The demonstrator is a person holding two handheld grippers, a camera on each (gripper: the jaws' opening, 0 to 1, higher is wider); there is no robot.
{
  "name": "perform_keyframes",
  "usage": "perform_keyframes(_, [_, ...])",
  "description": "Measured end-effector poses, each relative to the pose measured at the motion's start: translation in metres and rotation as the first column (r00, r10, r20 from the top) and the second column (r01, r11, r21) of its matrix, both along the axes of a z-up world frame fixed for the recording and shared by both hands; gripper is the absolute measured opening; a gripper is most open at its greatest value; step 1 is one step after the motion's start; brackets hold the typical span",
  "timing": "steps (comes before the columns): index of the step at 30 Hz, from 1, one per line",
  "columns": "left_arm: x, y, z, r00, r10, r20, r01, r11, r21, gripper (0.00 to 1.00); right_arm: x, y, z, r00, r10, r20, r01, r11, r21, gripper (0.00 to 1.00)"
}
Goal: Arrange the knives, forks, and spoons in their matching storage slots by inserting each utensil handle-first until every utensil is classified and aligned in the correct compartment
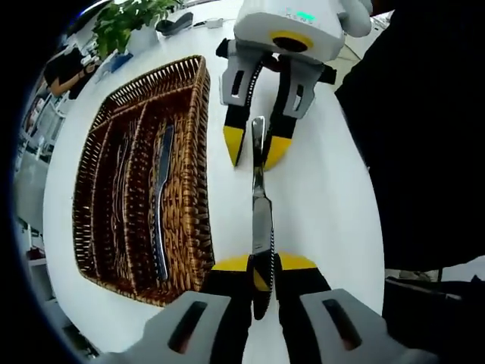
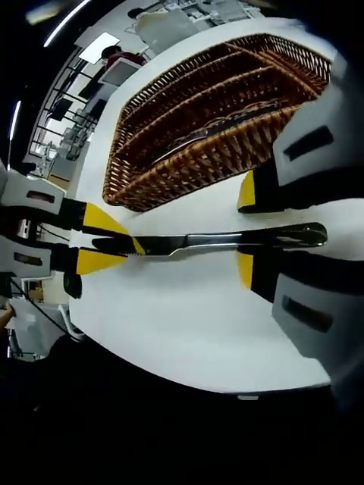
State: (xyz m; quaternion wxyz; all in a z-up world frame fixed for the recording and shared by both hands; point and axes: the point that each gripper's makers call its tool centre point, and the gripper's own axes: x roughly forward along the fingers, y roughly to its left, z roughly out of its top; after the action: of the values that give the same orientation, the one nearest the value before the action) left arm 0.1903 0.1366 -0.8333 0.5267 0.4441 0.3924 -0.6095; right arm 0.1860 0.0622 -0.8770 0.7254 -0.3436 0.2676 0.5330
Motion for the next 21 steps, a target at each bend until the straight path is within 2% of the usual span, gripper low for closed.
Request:
perform_keyframes(3, [-0.001, 0.001, 0.0, 1.0, -0.001, -0.001, 0.001, 1.0, 0.0, 0.1, -0.003, 0.001, 0.001, 1.0, 0.011, -0.001, -0.011, 1.0, -0.004, 0.09])
perform_keyframes(4, [-0.001, 0.001, 0.0, 1.0, -0.003, -0.003, 0.003, 1.0, -0.002, 0.0, -0.003, 0.0, 0.002, 1.0, 0.011, -0.007, -0.011, 1.0, -0.004, 0.04])
perform_keyframes(5, [0.001, -0.005, 0.003, 0.999, -0.017, 0.032, 0.018, 0.999, -0.03, 0.0, -0.003, 0.001, 0.003, 0.996, 0.085, 0.029, -0.084, 0.996, -0.037, 0.03])
perform_keyframes(6, [-0.004, -0.002, 0.005, 1.0, 0.004, -0.016, -0.004, 1.0, -0.013, 0.0, -0.006, -0.001, 0.002, 0.998, 0.062, 0.02, -0.061, 0.996, -0.065, 0.03])
perform_keyframes(7, [-0.004, -0.004, 0.006, 1.0, 0.002, -0.011, -0.002, 1.0, -0.022, 0.0, -0.01, 0.004, 0.005, 0.999, 0.017, -0.033, -0.017, 1.0, -0.008, 0.02])
perform_keyframes(8, [-0.005, -0.003, 0.004, 1.0, 0.007, -0.017, -0.007, 1.0, -0.023, 0.0, -0.007, 0.003, 0.006, 1.0, 0.012, -0.021, -0.013, 1.0, -0.013, 0.02])
perform_keyframes(10, [-0.007, -0.002, 0.002, 1.0, 0.006, -0.022, -0.007, 1.0, -0.023, 0.0, -0.005, 0.002, 0.007, 0.998, 0.053, 0.024, -0.052, 0.997, -0.057, 0.01])
perform_keyframes(15, [-0.004, -0.001, 0.007, 1.0, 0.025, -0.016, -0.026, 0.999, -0.046, 0.01, -0.008, -0.001, 0.011, 0.999, 0.039, 0.013, -0.038, 0.998, -0.054, 0.01])
perform_keyframes(17, [-0.002, 0.0, 0.009, 0.999, 0.041, -0.02, -0.042, 0.997, -0.062, 0.02, -0.009, -0.003, 0.013, 0.999, 0.041, 0.015, -0.04, 0.998, -0.057, 0.0])
perform_keyframes(21, [0.003, 0.001, 0.015, 0.994, 0.108, -0.026, -0.111, 0.986, -0.126, 0.13, -0.009, -0.008, 0.015, 0.999, 0.034, 0.013, -0.033, 0.998, -0.06, 0.01])
